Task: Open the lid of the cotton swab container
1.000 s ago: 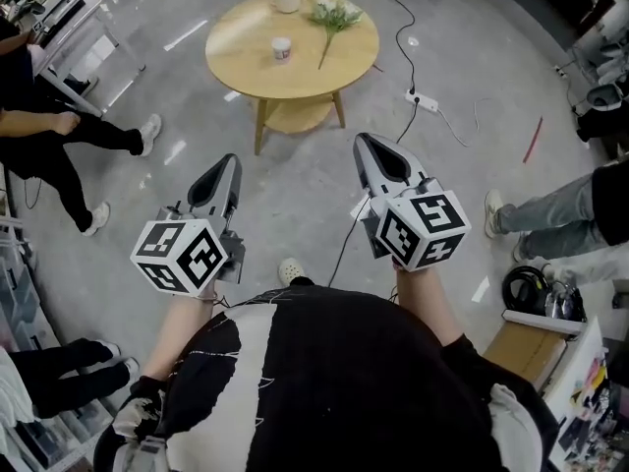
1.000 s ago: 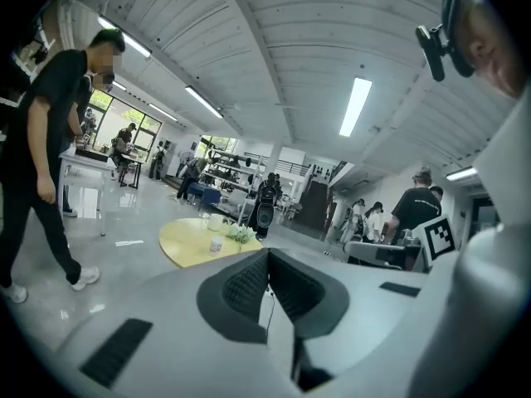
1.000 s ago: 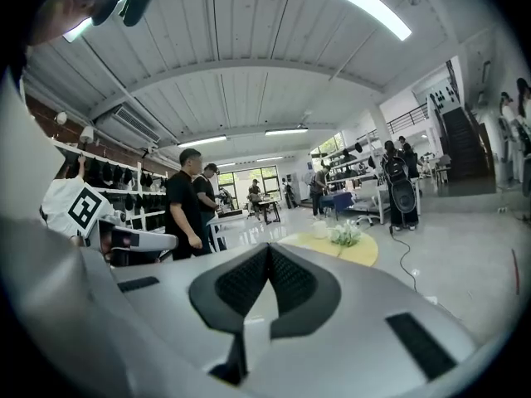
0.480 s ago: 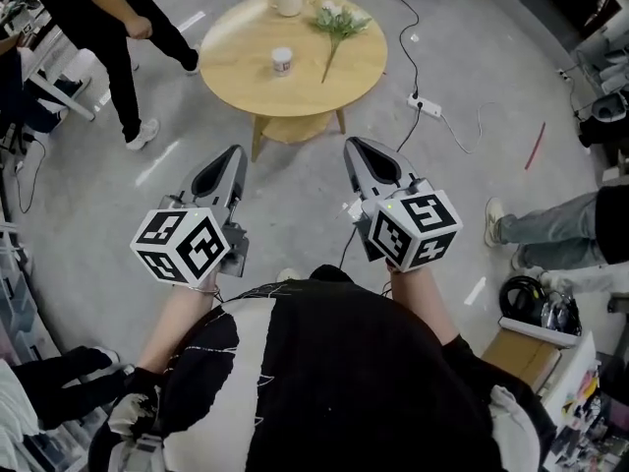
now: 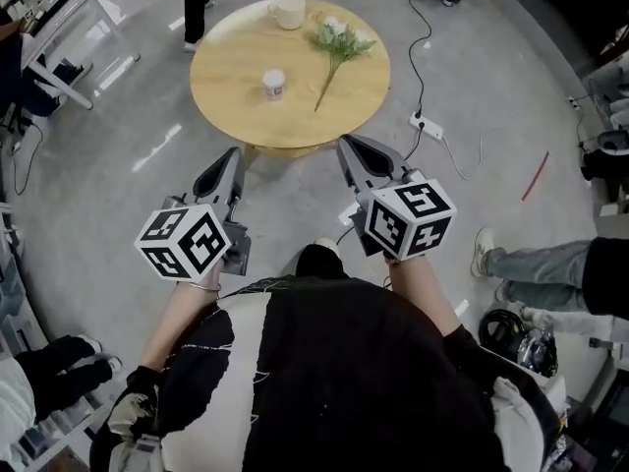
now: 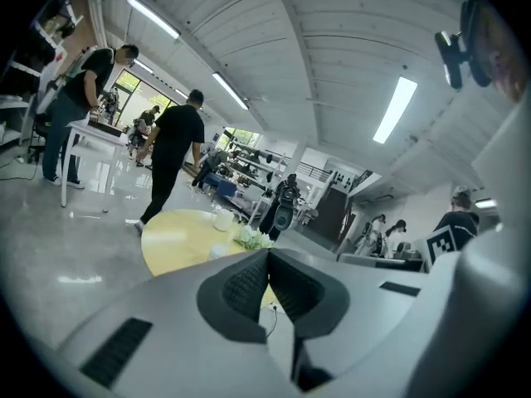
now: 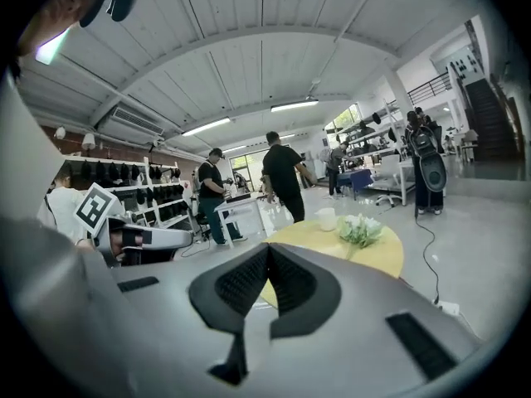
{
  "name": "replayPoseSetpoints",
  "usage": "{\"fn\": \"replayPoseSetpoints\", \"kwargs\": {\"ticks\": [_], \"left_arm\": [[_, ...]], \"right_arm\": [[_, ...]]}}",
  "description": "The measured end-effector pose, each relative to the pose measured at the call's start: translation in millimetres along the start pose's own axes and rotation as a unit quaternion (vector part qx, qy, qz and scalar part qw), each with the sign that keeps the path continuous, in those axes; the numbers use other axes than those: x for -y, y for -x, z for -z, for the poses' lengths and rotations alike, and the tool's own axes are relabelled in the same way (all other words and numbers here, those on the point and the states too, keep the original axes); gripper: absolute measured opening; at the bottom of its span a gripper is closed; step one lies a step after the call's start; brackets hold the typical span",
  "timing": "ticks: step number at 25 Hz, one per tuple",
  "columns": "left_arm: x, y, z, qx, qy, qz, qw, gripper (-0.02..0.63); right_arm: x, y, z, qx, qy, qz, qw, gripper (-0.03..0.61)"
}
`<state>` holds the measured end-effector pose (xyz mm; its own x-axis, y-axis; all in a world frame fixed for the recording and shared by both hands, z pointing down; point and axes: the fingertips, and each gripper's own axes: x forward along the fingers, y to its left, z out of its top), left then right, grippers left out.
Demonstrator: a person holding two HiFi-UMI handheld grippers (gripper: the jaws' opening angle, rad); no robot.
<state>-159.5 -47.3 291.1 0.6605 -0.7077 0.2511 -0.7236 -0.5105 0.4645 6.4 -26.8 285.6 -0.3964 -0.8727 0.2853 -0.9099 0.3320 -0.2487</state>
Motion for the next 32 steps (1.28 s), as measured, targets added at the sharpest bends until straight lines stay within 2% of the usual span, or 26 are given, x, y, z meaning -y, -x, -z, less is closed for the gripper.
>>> {"fn": "replayPoseSetpoints", "kwargs": {"ticks": [8, 14, 18, 24, 27, 32], "left_arm": [[10.6, -47.1, -36.9, 0.046, 0.001, -0.046, 0.9979, 0.011], [12.4, -65.4, -35.6, 0.059, 0.012, -0.075, 0.9954, 0.011], [13.3, -70.1, -29.9, 0.072, 0.022, -0.096, 0.9926, 0.011], [9.3, -73.9, -1.8, 0.057, 0.013, -0.123, 0.9907, 0.011], [-0.6, -71.3, 10.4, 0.061, 0.029, -0.125, 0.9899, 0.011], [-9.7, -84.1, 36.6, 0.025, 0.045, -0.124, 0.9909, 0.011]], "right_arm": [[41.5, -38.1, -54.8, 0.005, 0.043, -0.07, 0.997, 0.005], [63.9, -53.6, -63.2, -0.007, 0.058, -0.101, 0.993, 0.006], [76.6, -61.1, -54.7, -0.021, 0.061, -0.118, 0.991, 0.006], [100.2, -62.2, -21.0, -0.046, 0.01, -0.122, 0.991, 0.005], [100.7, -64.6, -3.0, -0.062, -0.025, -0.128, 0.99, 0.006], [113.4, -69.1, 21.4, -0.085, -0.072, -0.122, 0.986, 0.006]]}}
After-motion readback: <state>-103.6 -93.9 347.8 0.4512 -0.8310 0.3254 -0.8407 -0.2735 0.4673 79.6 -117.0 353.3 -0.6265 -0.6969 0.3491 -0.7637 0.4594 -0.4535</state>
